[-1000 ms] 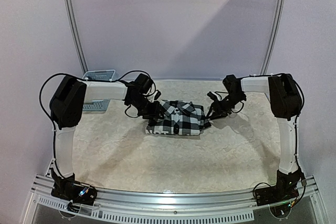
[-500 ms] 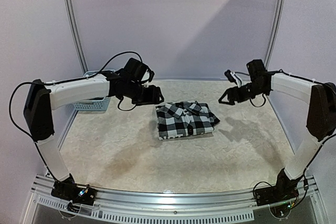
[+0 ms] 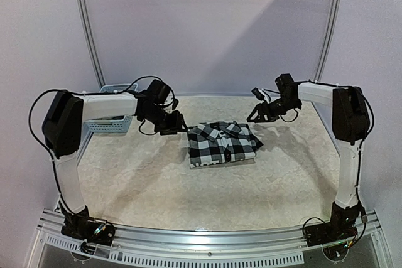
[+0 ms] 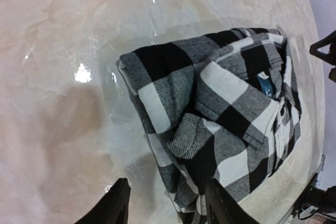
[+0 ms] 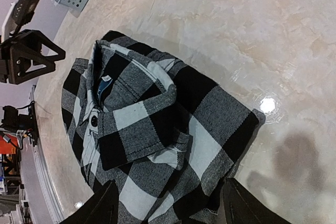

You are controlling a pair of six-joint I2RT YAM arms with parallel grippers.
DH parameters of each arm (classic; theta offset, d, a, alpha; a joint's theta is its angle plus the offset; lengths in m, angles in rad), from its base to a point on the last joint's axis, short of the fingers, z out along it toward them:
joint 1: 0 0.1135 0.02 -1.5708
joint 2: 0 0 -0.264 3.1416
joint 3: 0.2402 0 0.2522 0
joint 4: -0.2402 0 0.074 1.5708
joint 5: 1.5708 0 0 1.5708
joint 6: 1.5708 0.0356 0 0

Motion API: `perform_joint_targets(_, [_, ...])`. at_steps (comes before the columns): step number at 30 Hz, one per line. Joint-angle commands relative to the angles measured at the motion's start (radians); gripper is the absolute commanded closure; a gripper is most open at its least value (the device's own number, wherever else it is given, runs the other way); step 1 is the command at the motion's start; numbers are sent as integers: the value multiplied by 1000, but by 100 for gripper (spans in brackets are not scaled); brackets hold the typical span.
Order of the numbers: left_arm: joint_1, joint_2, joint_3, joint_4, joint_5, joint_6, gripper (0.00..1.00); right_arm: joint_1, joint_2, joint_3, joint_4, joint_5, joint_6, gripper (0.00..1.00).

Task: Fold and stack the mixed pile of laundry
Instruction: Adjust the square-folded shirt at the center of the board.

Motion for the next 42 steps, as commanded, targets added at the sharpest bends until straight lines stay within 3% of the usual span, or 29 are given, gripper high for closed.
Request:
perform_joint_targets(1, [18, 73, 54, 43, 177, -36, 52, 30, 76, 95, -79, -57, -8, 32])
perform_joint_targets(13, [18, 149, 76, 128, 242, -81, 63, 51, 199, 155, -124, -47, -19, 35])
perform_joint_targets(26, [18, 192, 81, 156, 258, -88, 78, 68, 220, 157, -146, -135, -60, 48])
perform_joint_targets(30, [18, 180, 78, 146, 237, -87, 78, 69, 216, 156, -143, -163, -59, 53])
perform_joint_targets(33, [18, 174, 83, 127, 224, -80, 71, 74, 217, 158, -136, -161, -52, 52])
perform_joint_targets(37, [17, 186, 92, 110, 215, -70, 77, 80, 250, 181, -129, -137, -19, 53])
perform_joint_targets(39, [18, 200, 100, 115, 219, -73, 81, 83, 274, 203, -137, -142, -9, 59])
perform_joint_targets(42, [18, 216, 111, 128, 235, -80, 92, 83, 293, 216, -141, -159, -4, 84])
